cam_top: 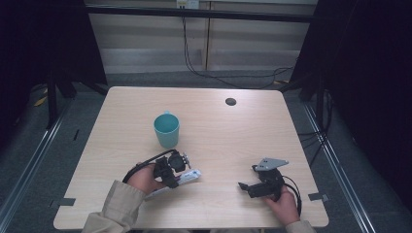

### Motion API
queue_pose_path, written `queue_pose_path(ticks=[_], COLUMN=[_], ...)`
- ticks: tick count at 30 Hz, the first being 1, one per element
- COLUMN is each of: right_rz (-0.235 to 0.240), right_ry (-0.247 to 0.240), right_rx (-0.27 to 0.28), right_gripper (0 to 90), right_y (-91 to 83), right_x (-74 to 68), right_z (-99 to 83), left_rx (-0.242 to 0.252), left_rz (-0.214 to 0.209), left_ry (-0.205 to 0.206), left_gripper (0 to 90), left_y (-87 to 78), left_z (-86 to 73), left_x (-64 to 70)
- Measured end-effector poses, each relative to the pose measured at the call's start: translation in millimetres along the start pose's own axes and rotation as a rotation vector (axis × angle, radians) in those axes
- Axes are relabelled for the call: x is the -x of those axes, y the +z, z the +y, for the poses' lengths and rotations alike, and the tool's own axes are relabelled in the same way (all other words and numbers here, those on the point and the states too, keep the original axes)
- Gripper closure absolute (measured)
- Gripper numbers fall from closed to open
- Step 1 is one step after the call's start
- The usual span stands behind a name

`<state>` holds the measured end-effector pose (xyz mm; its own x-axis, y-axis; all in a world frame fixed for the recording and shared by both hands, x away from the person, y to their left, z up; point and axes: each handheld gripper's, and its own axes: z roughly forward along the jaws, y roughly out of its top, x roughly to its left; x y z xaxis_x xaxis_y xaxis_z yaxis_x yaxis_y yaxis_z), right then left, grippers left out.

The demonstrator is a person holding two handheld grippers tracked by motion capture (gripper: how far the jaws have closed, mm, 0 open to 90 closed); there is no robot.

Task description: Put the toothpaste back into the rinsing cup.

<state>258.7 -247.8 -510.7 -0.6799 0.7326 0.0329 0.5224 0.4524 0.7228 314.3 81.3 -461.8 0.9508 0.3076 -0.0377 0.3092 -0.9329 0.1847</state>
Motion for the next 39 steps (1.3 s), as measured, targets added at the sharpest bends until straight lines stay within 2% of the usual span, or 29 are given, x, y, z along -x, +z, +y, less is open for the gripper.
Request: queue_pose_path(ticks=[3,5,8,11,12,13,14,15,16,19,24,25,27,29,34,37,39], right_rz=[-0.001,0.0,0.0,0.0,0.0,0.001,0.0,0.0,0.0,0.0,0.0,0.0,0.0,0.0,0.0,0.0,0.0], right_ry=[-0.001,0.0,0.0,0.0,0.0,-0.001,-0.001,-0.001,-0.001,-0.001,0.0,0.0,0.0,-0.001,0.0,0.0,0.0], right_rx=[-0.001,0.0,0.001,0.001,0.001,0.0,0.0,0.0,0.0,0.0,0.0,0.0,-0.001,0.0,0.0,0.0,0.0], right_gripper=[12.5,12.5,12.6,12.5,12.5,12.5,12.5,12.5,12.5,12.5,12.5,12.5,12.5,12.5,12.6,12.5,12.5], right_y=[0.0,0.0,0.1,0.0,0.0,0.0,0.0,0.0,0.0,0.0,0.1,0.0,0.0,0.0,0.0,0.0,0.0], right_x=[0.0,0.0,0.1,0.0,0.0,0.1,0.1,0.1,0.1,0.0,0.0,0.0,0.0,0.0,0.0,0.0,0.0], right_z=[0.0,0.0,0.0,0.0,0.0,0.0,0.0,0.0,0.0,0.0,0.0,0.0,0.0,0.0,0.0,0.0,0.0], left_rx=[0.019,0.058,0.125,0.196,0.196,0.24,0.263,0.263,0.3,0.357,0.406,0.429,0.439,0.489,0.538,0.584,0.595], left_rz=[-0.002,-0.015,-0.002,-0.006,-0.006,-0.008,-0.004,-0.004,0.0,0.003,0.014,0.004,0.0,0.002,0.017,0.051,0.056], left_ry=[-0.012,-0.032,-0.068,-0.084,-0.084,-0.096,-0.102,-0.102,-0.114,-0.141,-0.165,-0.172,-0.18,-0.21,-0.226,-0.237,-0.238], left_gripper=[77.1,77.1,77.0,77.0,77.0,76.9,76.9,77.0,77.0,77.0,77.1,77.0,77.1,77.0,77.0,77.0,77.1], left_y=[-2.0,-6.9,-15.0,-23.0,-23.0,-27.5,-29.5,-29.5,-33.4,-38.4,-45.2,-48.4,-49.7,-52.0,-57.3,-61.6,-62.8], left_z=[-2.1,-4.1,-6.9,-9.1,-9.1,-9.9,-10.2,-10.2,-10.8,-12.1,-13.1,-13.9,-14.3,-15.4,-16.9,-16.7,-16.9], left_x=[-0.6,-3.0,-6.8,-9.5,-9.5,-10.5,-10.7,-10.7,-12.0,-14.8,-17.0,-18.6,-19.5,-20.8,-23.8,-24.8,-25.4])
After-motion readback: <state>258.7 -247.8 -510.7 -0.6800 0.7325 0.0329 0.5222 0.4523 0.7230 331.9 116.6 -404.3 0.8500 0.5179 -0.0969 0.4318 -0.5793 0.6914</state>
